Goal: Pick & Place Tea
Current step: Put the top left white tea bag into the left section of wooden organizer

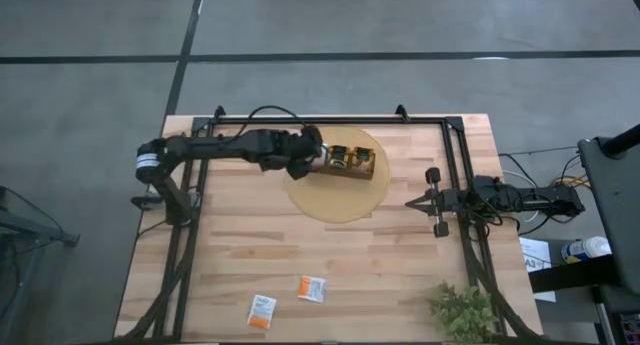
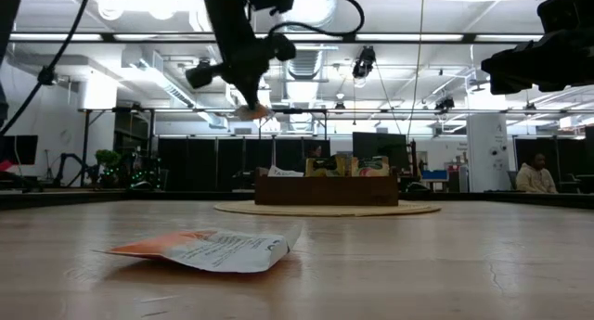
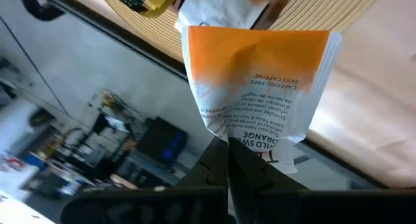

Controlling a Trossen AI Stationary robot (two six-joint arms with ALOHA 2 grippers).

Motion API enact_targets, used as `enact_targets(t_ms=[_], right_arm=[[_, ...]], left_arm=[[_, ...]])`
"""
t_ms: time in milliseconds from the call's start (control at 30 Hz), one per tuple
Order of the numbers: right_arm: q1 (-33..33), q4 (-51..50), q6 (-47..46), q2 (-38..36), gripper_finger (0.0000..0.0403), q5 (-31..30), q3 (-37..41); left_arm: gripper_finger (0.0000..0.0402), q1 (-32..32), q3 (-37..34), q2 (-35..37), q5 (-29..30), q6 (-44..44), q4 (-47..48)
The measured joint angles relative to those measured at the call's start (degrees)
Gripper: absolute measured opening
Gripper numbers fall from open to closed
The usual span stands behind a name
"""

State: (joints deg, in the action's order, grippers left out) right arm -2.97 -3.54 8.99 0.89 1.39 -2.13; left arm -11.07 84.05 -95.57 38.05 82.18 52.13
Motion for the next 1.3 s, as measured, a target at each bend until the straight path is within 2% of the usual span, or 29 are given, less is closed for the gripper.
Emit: enact_targets(t_ms=[100, 500, 800, 1300], right_arm=[[0.01, 0.01, 0.00, 0.00, 0.0009, 0.00, 0.00], [0.00, -0.01, 0.00, 0.00, 0.0009, -0.01, 0.00], [0.01, 0.01, 0.00, 0.02, 0.0009, -0.02, -0.02], [0.01, -0.01, 0.00, 0.00, 0.0009, 0.00, -0.02]], left_arm=[[0.0000, -1.95, 0.00, -1.42, -0.03, 5.63, -3.41], [0.0000, -4.74, 0.70, -7.42, -3.93, 17.54, -15.98], [0.0000, -6.02, 1.77, -10.50, -4.97, 25.99, -18.10], [0.0000, -6.94, 1.37, -11.54, -7.64, 32.27, -22.17]])
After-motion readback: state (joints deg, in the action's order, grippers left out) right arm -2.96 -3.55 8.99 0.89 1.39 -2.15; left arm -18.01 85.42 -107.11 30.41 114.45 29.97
